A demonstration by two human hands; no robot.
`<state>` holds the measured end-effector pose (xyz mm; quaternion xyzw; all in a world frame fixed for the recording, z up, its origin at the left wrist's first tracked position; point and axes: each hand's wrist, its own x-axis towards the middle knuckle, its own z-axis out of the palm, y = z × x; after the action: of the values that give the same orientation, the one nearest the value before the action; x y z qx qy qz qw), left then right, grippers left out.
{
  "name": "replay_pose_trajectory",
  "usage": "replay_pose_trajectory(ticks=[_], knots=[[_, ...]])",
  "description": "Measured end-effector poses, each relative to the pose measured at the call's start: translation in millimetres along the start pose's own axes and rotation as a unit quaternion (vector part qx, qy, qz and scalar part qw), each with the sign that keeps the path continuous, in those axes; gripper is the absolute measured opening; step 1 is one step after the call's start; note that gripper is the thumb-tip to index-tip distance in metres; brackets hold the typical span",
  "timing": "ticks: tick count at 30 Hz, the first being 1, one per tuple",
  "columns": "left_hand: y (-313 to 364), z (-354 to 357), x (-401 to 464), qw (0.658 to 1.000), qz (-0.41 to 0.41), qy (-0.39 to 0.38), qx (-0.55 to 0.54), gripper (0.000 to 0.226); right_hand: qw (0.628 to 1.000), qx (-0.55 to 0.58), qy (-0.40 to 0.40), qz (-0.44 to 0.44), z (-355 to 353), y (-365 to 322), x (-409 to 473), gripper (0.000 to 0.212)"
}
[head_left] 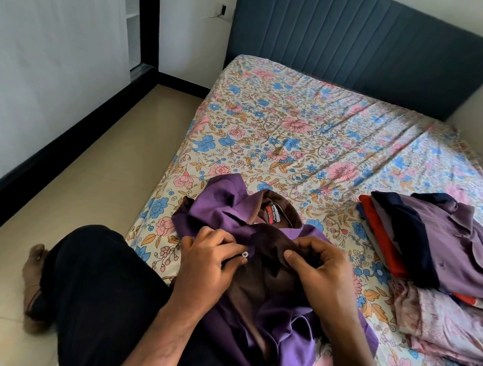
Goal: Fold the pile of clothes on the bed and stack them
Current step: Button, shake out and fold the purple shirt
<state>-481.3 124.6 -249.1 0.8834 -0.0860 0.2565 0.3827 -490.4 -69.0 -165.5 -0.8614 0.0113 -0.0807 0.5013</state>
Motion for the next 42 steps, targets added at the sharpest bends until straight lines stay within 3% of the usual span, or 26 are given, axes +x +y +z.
replay_pose_trajectory(ticks=[6, 9, 14, 21, 25, 30, 42], knots=[[16, -7, -1, 0.979, -0.01, 0.06, -0.195, 0.023, 0.998, 0.041, -0.035, -0.032, 8, -8, -7, 0.01], [35, -13, -2, 0.964, -0.01, 0.065, -0.258, 0.024, 0.997, 0.056, -0.016, -0.054, 16, -8, -10, 0.011], [42, -16, -6, 0.927, -0.108, 0.058, -0.355, 0.024, 0.996, 0.069, 0.015, -0.063, 29, -6, -14, 0.01], [23, -16, -7, 0.959, -0.057, 0.129, -0.246, 0.011, 0.994, 0.037, 0.087, -0.052, 17, -7, -8, 0.01], [17, -9, -8, 0.977, -0.021, 0.123, -0.175, 0.015, 0.986, -0.038, 0.101, -0.124, 24, -14, -14, 0.012], [20, -7, -11, 0.975, 0.003, 0.09, -0.205, 0.019, 0.976, -0.089, 0.09, -0.174, 37, -10, -18, 0.015], [27, -13, -9, 0.96, -0.042, 0.104, -0.258, 0.012, 0.991, -0.006, 0.033, -0.126, 46, 2, -18, 0.014]])
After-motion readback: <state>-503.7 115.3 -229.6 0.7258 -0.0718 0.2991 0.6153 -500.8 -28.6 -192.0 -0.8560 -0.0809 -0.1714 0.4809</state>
